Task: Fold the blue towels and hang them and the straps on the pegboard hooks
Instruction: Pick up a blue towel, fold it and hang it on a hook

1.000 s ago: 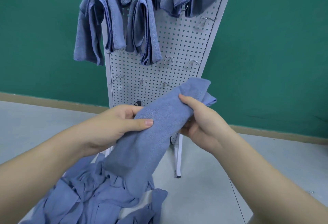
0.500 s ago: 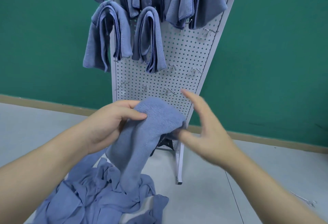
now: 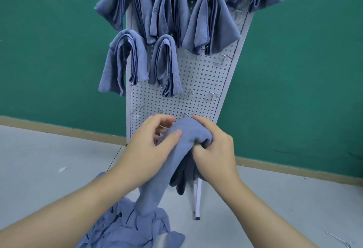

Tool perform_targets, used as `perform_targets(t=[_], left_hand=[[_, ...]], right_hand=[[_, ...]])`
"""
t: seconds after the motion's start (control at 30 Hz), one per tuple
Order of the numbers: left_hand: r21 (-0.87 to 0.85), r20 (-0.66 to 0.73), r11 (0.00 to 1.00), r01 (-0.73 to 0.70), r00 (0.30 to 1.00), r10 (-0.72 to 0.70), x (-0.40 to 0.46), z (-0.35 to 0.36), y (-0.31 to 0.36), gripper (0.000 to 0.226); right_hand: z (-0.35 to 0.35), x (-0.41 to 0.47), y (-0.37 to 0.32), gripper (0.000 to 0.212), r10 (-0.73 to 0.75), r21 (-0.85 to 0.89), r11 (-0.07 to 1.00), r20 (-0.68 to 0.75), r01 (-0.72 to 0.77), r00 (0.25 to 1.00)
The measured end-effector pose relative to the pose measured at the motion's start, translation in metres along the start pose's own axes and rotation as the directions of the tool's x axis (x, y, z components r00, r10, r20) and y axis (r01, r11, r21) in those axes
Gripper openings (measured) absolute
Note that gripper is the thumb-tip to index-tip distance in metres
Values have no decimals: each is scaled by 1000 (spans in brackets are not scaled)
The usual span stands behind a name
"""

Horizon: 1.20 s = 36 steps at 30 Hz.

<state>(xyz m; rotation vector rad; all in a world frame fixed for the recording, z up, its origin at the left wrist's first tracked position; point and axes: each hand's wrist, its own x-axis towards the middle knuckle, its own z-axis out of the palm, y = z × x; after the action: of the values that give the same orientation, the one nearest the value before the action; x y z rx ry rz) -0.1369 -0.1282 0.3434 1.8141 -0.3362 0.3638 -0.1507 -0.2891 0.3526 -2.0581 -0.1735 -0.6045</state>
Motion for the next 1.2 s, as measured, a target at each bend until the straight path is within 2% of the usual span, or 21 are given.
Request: perform_targets(t=[0.1, 0.2, 0.33, 0.43, 0.6, 0.8, 0.9, 1.0, 1.13, 1.2], left_hand=[[163, 56, 952, -257, 966, 252, -12, 2, 12, 49], [260, 86, 903, -341, 940, 331, -9, 9, 25, 59], [251, -36, 899, -359, 925, 379, 17, 29, 36, 52], [266, -136, 890, -371, 899, 416, 46, 33, 44, 35], [375, -157, 843, -385, 870, 467, 101, 28, 57, 23], [363, -191, 852, -376, 865, 463, 163, 18, 78, 1], [364, -216, 865, -346, 872, 440, 191, 17, 85, 13], [339, -237, 888, -312, 885, 401, 216, 22, 88, 27], [331, -270, 912, -244, 901, 339, 238, 38, 83, 36], [302, -288, 928, -218, 907, 307, 248, 47, 75, 39]], right_hand=[[-10, 14, -14, 44, 62, 41, 997, -54, -60, 997], [-22, 27, -32, 42, 65, 28, 998, -39, -63, 997], [-35, 48, -49, 37, 81, 12, 997, -36, -81, 996], [-46, 68, -57, 33, 46, 14, 999, -20, -46, 999], [-62, 106, -65, 21, -59, -56, 997, -5, 59, 998], [-72, 165, -68, 18, -144, -147, 979, -14, 141, 989], [-71, 194, -70, 23, -216, -250, 944, 18, 214, 976], [-63, 218, -63, 24, -235, -311, 923, 10, 226, 972], [-46, 238, -44, 6, -159, -294, 945, -28, 144, 987], [-37, 245, -32, 6, -99, -276, 957, -38, 85, 994]])
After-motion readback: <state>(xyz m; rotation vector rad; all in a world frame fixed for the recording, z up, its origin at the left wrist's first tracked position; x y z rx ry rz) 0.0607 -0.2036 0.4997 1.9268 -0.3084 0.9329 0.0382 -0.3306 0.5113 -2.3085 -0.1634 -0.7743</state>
